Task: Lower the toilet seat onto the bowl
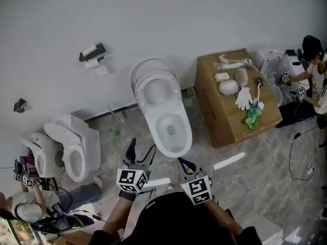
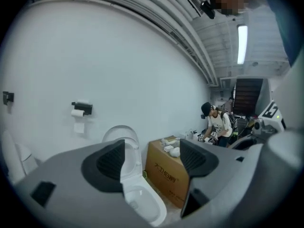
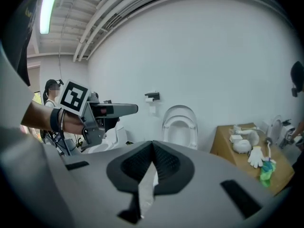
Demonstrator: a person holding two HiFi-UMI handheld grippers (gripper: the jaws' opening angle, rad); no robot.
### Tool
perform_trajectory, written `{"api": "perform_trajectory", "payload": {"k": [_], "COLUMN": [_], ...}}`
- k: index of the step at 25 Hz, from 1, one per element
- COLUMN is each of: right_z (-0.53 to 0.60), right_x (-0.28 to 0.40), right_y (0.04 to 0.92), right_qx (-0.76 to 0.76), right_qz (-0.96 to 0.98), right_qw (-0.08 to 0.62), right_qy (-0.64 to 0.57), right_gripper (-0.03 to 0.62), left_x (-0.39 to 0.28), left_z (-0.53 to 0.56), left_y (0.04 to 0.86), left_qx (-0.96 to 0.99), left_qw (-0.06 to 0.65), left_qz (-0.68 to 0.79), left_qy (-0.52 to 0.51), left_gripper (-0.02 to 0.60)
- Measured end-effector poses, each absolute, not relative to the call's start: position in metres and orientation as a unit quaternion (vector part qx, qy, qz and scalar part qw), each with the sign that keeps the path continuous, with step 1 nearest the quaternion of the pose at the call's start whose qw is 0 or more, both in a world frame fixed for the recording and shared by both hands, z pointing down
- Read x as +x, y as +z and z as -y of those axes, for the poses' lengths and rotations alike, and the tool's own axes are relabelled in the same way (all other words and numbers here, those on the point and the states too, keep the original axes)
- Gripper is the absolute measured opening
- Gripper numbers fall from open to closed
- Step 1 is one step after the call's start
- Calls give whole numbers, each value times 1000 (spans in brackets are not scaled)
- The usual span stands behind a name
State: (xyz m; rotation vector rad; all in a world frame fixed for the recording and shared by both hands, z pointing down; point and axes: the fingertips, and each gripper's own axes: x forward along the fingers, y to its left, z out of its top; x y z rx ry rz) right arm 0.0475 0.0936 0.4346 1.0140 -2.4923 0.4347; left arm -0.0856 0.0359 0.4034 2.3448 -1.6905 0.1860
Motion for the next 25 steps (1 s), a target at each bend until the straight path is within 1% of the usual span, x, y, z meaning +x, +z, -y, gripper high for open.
{"api": "perform_trajectory", "payload": {"k": [4,8,12,14,17,19,22,24,25], "right_z": [-55,-32,-11,-7,2,5,0,-6,-8], "right_x": [63,82,112,129,149,160,166,156,147], "right_y": [425,432,441,450,480,507,549,573,585], "right_qx": [358,364,388,404,432,457,478,469,459], "right_qz": [903,901,888,877,848,822,791,782,781], "right_qw": [185,173,172,166,160,184,239,278,296], "right_qy": [146,163,175,200,264,284,296,301,304], "right_gripper": [-8,-8,-8,-8,-8,-8,-8,-8,-8], "left_x": [-71,-83,-92,-91,-99,-109,-126,-137,-143], "left_z": [10,48,91,110,142,166,201,219,228], "left_y": [413,423,434,446,457,464,482,498,508], "left_qx": [802,792,792,804,821,827,827,827,828], "left_qw": [115,125,115,117,99,87,72,66,62], "left_qz": [578,584,580,556,517,502,498,496,493], "left_qy": [99,124,155,177,221,238,251,255,261], "left_gripper": [370,370,368,359,354,354,348,304,298]}}
